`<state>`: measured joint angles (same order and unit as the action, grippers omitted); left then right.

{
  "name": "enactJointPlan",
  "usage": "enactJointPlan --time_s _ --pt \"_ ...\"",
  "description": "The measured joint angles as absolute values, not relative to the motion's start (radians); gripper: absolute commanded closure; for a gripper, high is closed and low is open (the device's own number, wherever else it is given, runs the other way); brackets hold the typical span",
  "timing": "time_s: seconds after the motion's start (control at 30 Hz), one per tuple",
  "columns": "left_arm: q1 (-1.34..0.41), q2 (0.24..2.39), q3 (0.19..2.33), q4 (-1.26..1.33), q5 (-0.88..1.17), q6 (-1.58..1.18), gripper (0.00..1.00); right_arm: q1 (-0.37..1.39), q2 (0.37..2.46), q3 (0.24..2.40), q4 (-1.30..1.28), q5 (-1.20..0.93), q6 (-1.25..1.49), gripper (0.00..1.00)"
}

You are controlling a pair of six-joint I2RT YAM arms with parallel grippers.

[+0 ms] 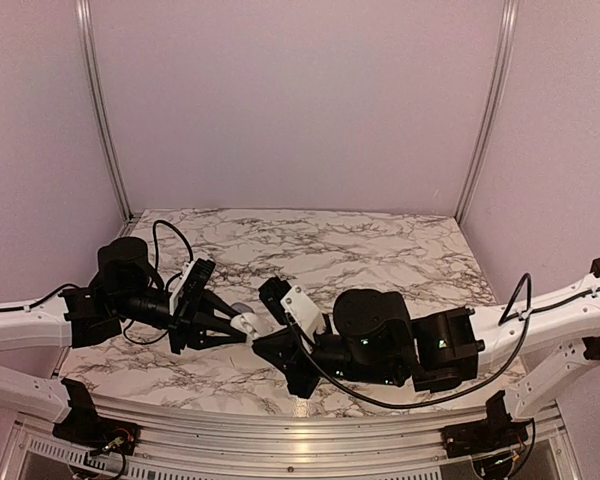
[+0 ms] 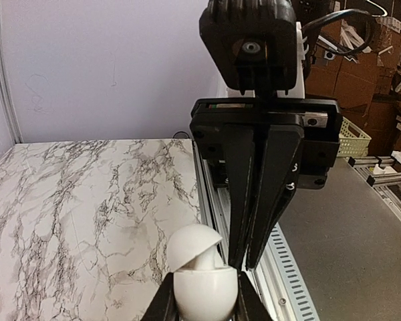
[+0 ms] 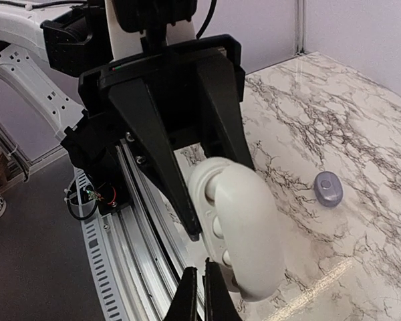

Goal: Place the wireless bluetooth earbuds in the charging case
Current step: Adjust the left earbud in the left side groove of the charging case.

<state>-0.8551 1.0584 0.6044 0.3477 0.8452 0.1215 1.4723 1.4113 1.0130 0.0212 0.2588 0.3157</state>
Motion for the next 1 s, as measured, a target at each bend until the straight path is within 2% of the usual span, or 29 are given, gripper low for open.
enactJointPlan --time_s 1.0 --pt "-0.855 1.086 0.605 0.348 0.891 0.121 1.0 1.47 1.392 1.065 -0.018 0.327 0.275 0.94"
